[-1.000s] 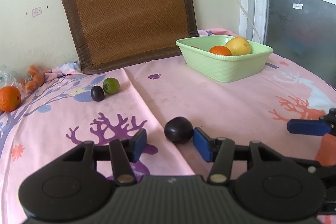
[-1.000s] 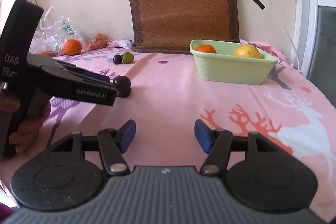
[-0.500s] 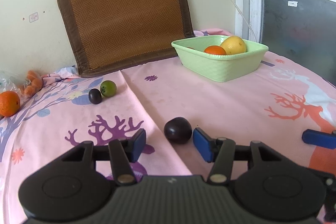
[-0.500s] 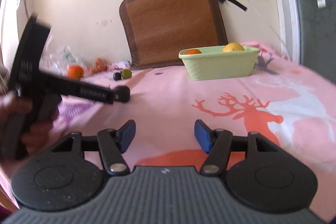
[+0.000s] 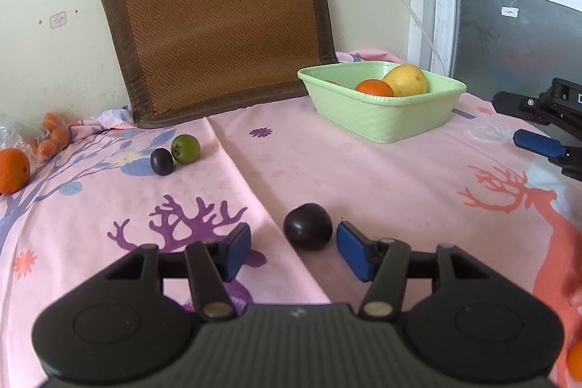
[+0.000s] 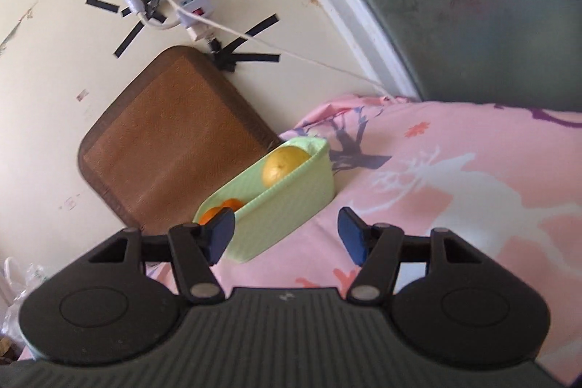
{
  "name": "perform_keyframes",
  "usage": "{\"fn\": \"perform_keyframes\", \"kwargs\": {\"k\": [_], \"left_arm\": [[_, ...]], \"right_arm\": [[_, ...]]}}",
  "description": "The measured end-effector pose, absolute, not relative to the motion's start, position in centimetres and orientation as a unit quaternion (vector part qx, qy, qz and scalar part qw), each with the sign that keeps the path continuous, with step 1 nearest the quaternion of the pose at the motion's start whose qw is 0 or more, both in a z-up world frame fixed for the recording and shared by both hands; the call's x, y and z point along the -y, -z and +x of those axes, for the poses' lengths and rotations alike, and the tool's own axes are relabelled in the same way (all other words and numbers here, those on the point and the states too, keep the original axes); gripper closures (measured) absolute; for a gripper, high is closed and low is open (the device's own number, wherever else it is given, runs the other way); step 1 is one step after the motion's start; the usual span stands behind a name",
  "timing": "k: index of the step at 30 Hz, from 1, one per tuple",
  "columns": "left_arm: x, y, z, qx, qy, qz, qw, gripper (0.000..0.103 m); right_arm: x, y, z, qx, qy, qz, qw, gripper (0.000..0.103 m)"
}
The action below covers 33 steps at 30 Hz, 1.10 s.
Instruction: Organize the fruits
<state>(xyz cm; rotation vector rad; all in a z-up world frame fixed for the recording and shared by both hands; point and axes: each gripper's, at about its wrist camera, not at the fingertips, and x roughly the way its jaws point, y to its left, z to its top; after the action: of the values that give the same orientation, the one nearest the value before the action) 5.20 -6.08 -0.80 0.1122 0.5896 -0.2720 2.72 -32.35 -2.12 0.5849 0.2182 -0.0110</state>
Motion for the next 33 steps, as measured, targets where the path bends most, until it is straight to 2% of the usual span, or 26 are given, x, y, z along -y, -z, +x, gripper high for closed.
{"fn": "perform_keyframes", "kwargs": {"k": [5, 13, 16, 20, 23, 33], "left_arm": [[5.9, 0.8, 3.8, -0.294, 0.139, 0.005, 0.946, 0.044], [4.7, -0.7, 0.7, -0.267, 0.258, -0.030, 0.928, 0.044], [4.4, -0.9, -1.0, -0.265, 0.336, -0.007, 0.904, 0.044], [5.8, -0.4, -3.5, -0.263, 0.417, 0.066, 0.868, 0.045], [7.5, 0.2, -4.1, -0.269, 0.449, 0.101, 0.846, 0.051], [9.4, 1.2, -4.2, -0.299, 0.490, 0.126, 0.810, 0.055]], "right_arm": [[32.7, 2.5, 2.3, -0.058, 0.104, 0.317, 0.941, 0.035], [32.1, 2.2, 4.4, -0.067, 0.096, 0.331, 0.936, 0.034], [32.0, 2.2, 4.2, -0.064, 0.089, 0.334, 0.936, 0.028], [32.0, 2.1, 4.1, -0.062, 0.086, 0.336, 0.936, 0.028], [32.1, 2.2, 3.9, -0.059, 0.087, 0.335, 0.936, 0.028], [32.6, 2.0, 2.9, -0.047, 0.092, 0.317, 0.943, 0.025]]}}
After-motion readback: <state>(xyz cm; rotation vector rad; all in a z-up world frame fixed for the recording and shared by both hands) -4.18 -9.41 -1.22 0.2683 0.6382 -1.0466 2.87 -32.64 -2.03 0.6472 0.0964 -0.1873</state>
